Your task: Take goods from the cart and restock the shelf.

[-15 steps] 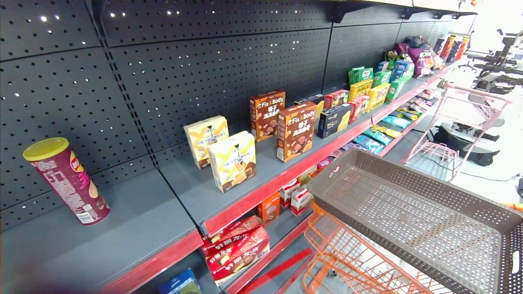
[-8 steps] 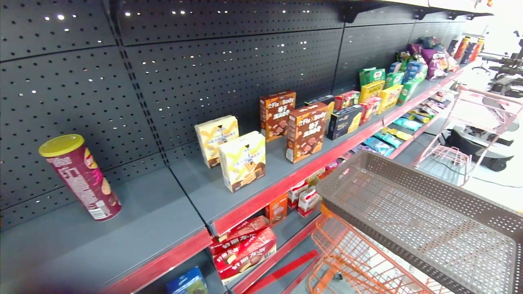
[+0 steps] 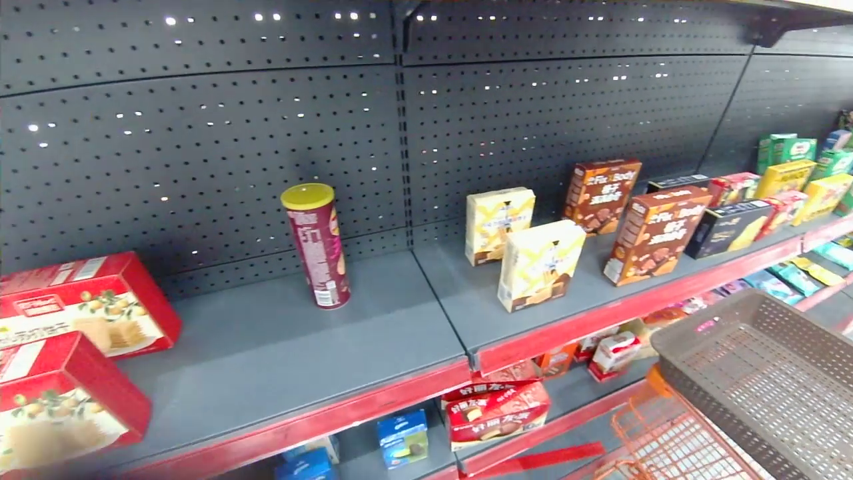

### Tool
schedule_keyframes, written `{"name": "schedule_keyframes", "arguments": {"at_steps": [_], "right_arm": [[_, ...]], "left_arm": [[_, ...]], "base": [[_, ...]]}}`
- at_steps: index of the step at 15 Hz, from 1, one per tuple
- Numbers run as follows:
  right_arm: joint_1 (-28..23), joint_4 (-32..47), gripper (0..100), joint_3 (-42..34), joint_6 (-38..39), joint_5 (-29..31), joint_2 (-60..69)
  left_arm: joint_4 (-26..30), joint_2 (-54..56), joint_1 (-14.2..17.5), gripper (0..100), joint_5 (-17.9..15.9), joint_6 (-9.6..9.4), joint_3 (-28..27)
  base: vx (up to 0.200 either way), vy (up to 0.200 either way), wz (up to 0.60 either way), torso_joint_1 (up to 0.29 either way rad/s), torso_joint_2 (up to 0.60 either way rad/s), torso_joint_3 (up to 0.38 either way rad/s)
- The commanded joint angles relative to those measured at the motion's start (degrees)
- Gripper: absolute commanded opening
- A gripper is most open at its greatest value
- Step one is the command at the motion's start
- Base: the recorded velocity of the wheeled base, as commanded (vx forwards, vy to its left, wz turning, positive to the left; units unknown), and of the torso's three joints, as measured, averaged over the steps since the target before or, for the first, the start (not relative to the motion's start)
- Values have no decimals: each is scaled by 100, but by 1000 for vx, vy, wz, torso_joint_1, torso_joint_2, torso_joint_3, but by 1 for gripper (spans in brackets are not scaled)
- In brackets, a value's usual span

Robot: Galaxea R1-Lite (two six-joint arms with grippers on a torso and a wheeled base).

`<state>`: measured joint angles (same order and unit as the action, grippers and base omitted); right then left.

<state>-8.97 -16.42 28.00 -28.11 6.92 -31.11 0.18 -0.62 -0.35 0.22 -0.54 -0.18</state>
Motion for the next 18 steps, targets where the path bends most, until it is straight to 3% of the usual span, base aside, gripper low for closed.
{"name": "schedule_keyframes", "arguments": {"at_steps": [1, 6, 14, 18], "right_arm": [[1, -1, 0, -32, -1, 2, 35], [1, -1, 0, -67, -1, 11, 44], [-43, 7, 0, -172, 34, 55, 35], [-114, -19, 0, -1025, 904, 81, 202]], "left_arm": [[-1, -8, 0, 100, 4, 1, 1], [8, -8, 0, 100, 4, 1, 1], [-1, -8, 0, 100, 4, 1, 1], [-1, -8, 0, 100, 4, 1, 1]], "base": [[0, 0, 600, 2, 2, 7], [0, 0, 600, 3, 2, 1], [0, 0, 0, 0, 0, 0], [0, 0, 0, 0, 0, 0]]}}
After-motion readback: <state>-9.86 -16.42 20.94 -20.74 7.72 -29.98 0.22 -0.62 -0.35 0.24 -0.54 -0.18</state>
